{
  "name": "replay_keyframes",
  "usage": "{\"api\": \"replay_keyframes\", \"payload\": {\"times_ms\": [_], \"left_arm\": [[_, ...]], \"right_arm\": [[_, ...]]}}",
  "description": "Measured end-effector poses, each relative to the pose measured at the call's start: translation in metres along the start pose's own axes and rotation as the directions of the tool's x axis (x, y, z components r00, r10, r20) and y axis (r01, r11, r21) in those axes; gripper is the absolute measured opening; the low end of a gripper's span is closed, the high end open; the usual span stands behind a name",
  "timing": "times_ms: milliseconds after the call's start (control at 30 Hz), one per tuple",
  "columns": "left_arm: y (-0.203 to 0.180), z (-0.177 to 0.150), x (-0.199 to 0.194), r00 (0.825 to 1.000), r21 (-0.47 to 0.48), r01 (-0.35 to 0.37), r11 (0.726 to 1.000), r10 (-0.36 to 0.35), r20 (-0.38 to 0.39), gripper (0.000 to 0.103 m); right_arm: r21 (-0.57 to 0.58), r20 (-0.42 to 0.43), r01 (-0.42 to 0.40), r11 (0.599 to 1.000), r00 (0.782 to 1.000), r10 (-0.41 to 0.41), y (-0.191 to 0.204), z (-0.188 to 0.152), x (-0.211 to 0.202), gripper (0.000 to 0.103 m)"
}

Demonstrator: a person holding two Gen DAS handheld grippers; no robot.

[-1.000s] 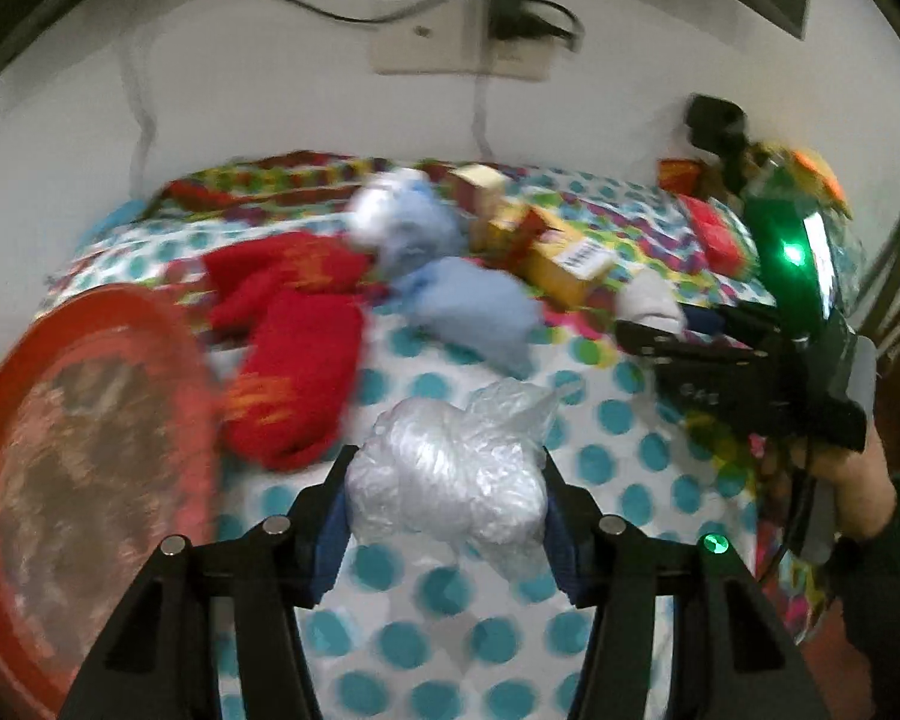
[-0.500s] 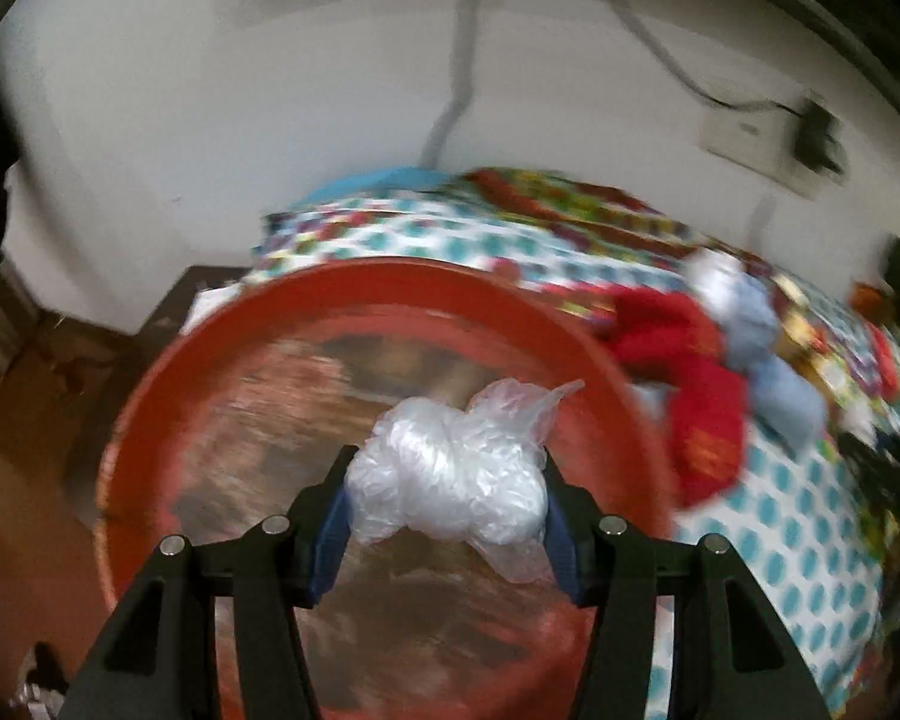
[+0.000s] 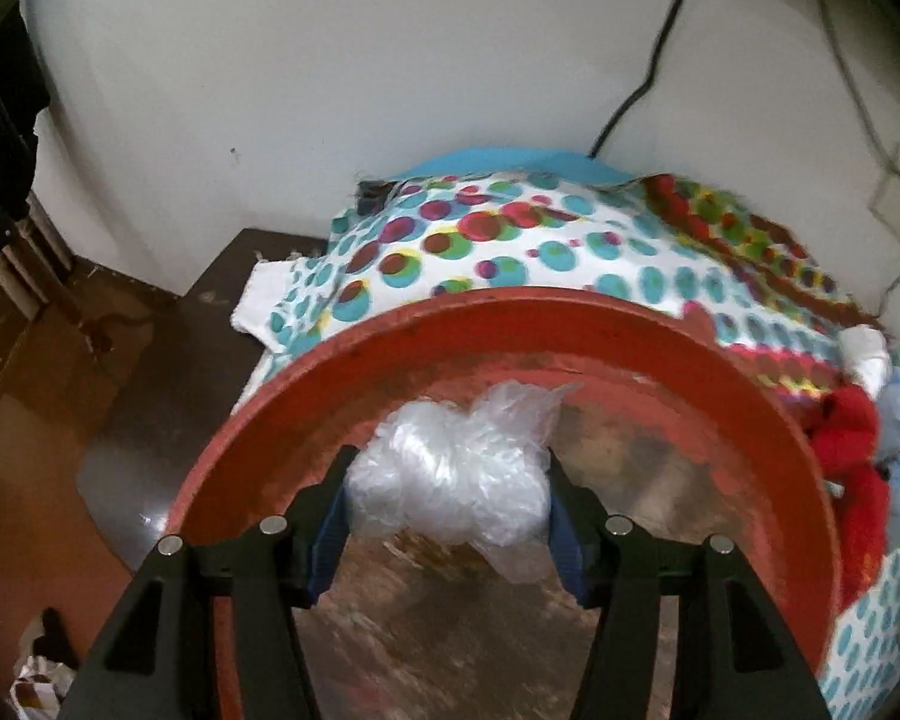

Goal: Organize objects
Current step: 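Carry the plastic bag onto the red tray and open the left gripper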

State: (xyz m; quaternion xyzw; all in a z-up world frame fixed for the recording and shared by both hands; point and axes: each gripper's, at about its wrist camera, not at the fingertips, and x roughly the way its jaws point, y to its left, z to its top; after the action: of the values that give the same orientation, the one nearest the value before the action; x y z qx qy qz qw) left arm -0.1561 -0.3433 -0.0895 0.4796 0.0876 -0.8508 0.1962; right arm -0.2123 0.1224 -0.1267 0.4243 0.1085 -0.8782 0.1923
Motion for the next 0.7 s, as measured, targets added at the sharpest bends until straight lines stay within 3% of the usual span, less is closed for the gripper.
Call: {"api": "replay_keyframes", "payload": {"times_ms": [400,700], "left_arm": [[-0.002,-0.002,0.018,0.997,0.035,0.033,0.999,-0.031,-0.068,0.065],[0.016,0.003,0.003,0.996,-0.056,0.062,0.997,-0.065,-0.059,0.066]], "right_arm": [[0.001,-0.001,-0.001,1.000,1.000,0.001,0.000,-0.001,0.000,0.047],[0.001,-0.001,-0.001,1.000,1.000,0.001,0.000,-0.001,0.001,0.047]]}}
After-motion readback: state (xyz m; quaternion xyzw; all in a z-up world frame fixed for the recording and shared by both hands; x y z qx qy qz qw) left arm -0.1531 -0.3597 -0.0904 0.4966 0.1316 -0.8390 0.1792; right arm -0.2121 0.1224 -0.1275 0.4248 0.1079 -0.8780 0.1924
